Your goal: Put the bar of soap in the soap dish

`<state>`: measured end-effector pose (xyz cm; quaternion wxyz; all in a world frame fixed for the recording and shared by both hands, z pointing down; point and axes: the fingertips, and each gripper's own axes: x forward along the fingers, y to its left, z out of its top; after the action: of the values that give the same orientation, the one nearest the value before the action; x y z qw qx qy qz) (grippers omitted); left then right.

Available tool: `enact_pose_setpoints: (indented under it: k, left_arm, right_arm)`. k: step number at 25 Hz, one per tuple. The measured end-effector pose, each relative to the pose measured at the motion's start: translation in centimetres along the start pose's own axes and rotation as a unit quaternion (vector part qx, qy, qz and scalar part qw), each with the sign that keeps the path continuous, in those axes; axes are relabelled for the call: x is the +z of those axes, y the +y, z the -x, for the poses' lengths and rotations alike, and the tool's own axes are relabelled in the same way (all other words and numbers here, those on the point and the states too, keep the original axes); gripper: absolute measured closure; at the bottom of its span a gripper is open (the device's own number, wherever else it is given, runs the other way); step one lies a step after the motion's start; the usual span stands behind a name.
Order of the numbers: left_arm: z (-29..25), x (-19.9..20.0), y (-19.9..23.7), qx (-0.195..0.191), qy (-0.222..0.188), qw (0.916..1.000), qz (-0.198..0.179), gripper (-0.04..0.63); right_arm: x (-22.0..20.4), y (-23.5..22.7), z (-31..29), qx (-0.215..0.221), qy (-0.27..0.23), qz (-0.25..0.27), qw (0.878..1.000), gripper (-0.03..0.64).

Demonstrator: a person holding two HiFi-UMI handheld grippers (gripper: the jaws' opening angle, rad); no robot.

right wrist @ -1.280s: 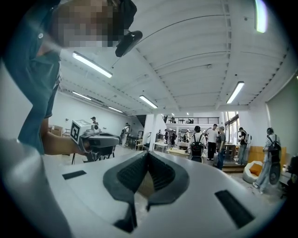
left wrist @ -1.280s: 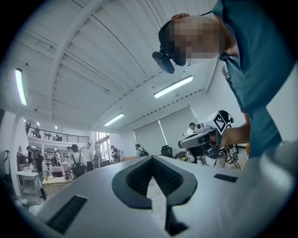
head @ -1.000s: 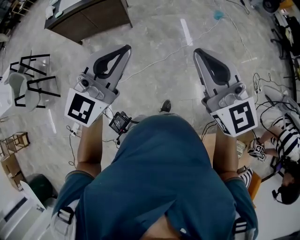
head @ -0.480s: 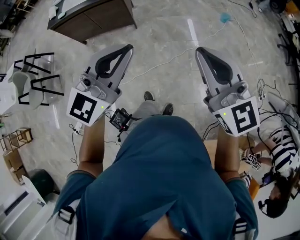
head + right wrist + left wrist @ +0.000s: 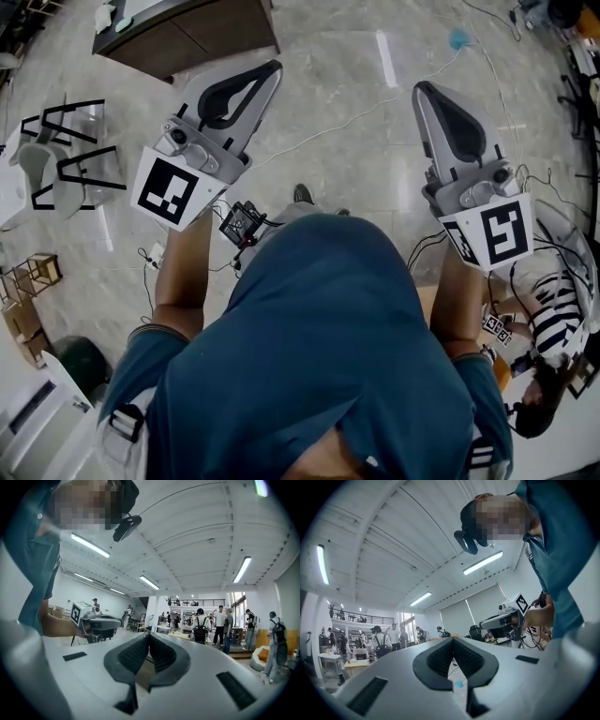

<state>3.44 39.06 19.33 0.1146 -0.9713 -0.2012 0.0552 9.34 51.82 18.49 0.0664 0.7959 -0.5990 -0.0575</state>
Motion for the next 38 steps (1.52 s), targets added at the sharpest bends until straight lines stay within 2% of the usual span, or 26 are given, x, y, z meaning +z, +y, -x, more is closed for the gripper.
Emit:
enact_pose_setpoints:
  k: [8, 13, 17, 21, 28, 30, 34, 36, 38]
  left_arm:
    - [-0.4, -1.7, 6.2, 0.0, -0.005, 1.0, -0.002, 0.592]
    - [-2.6, -3.2, 8.8, 0.011, 0.005, 0.9999, 0.006, 0.592]
    - [-5.5, -4.5, 10.8, 0.023, 0.016, 0.9996, 0.003, 0.592]
    - [-8.1, -5.4, 13.3, 0.052, 0.021, 0.9984, 0.01, 0.592]
    - [-12.7, -5.9, 15.0, 0.095, 0.018, 0.9953, -0.009, 0.592]
    - [-13.3, -6.2, 15.2, 0.101, 0.024, 0.9946, -0.005, 0.592]
    - [-13.7, -7.3, 17.1, 0.115, 0.038, 0.9927, 0.002, 0.592]
    - [-13.9, -7.5, 18.9, 0.118, 0.031, 0.9926, 0.002, 0.592]
    - [-13.6, -8.7, 20.5, 0.114, 0.046, 0.9923, 0.012, 0.592]
  right_arm:
    - [-0.3, -1.3, -5.9, -0.004, 0.009, 0.007, 1.0, 0.603]
    - [-1.2, -4.4, -8.5, 0.005, 0.014, 0.003, 1.0, 0.603]
    - [-2.3, -7.6, -10.6, 0.021, 0.009, 0.0, 1.0, 0.603]
    - [-3.3, -10.7, -13.5, 0.05, 0.002, 0.0, 0.999, 0.603]
    - [-4.6, -16.1, -16.2, 0.097, -0.005, -0.002, 0.995, 0.603]
    - [-4.5, -17.1, -16.8, 0.104, -0.01, 0.0, 0.995, 0.603]
    - [-4.7, -18.3, -19.0, 0.106, -0.004, -0.031, 0.994, 0.603]
    - [-5.1, -18.8, -20.7, 0.111, -0.002, -0.022, 0.994, 0.603]
    - [-5.4, -19.1, -22.6, 0.113, -0.003, -0.007, 0.994, 0.603]
